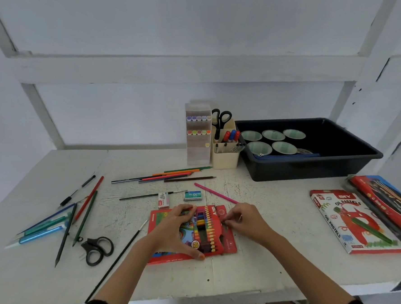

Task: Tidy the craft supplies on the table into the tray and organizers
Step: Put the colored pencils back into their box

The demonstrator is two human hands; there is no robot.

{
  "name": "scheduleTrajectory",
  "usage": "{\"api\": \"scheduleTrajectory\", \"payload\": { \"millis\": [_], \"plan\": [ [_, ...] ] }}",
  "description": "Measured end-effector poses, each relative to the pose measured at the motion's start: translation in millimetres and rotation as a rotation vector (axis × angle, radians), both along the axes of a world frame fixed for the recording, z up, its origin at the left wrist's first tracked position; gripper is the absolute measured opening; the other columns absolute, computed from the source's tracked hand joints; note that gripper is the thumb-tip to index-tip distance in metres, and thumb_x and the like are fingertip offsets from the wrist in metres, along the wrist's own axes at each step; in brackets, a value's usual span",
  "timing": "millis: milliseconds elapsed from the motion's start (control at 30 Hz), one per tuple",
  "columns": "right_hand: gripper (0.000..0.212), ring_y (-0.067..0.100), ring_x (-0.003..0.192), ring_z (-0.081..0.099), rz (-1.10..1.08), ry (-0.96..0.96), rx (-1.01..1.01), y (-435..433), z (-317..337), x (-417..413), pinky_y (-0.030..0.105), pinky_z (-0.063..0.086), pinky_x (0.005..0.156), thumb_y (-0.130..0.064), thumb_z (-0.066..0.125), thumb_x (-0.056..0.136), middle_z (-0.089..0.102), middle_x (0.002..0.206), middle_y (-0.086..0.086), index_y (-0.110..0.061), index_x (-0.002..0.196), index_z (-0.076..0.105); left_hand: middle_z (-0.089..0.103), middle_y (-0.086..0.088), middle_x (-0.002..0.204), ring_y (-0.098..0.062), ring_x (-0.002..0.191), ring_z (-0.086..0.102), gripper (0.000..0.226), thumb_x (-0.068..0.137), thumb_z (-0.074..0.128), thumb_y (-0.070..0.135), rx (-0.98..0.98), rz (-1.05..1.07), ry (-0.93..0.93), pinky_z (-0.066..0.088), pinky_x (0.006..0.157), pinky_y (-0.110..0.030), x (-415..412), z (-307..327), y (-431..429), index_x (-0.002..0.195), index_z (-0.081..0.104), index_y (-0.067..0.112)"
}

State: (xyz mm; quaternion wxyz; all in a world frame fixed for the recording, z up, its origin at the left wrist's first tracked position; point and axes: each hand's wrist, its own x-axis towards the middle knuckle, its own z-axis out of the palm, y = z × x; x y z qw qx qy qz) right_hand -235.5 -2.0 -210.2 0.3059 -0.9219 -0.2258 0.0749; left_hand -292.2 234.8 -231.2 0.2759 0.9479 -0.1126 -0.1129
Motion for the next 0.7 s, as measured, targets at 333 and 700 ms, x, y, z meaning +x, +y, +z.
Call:
{"api": "scheduleTrajectory", "payload": {
  "millis": [333, 700],
  "plan": [
    [0.023, 0.006, 0.090, 0.051, -0.029, 0.031, 0.003, 13.9, -8.2, -2.5, 0.025, 0.049, 0.081, -0.025, 0.069, 0.082, 0.060, 0.086, -0.009, -0.033, 0.066, 0.055, 0.009, 0.022, 0.146, -0.006, 0.137, 0.014, 0.128, 0.044, 0.065, 0.084, 0.026, -0.002, -0.002, 0.028, 0.115, -0.036, 0.1, 0.0, -0.5, 0.149, 0.016, 0.029],
    [0.025, 0.016, 0.103, 0.050, -0.308, -0.286, -0.048, 7.7, -2.8, 62.4, 0.024, 0.042, 0.086, -0.022, 0.060, 0.090, 0.060, 0.111, 0.005, -0.013, 0.113, 0.063, 0.007, 0.024, 0.147, -0.008, 0.138, 0.013, 0.125, 0.047, 0.067, 0.081, 0.027, 0.007, 0.001, 0.030, 0.114, -0.040, 0.3, -1.1, 0.3, 0.149, 0.015, 0.031]
  ]
}}
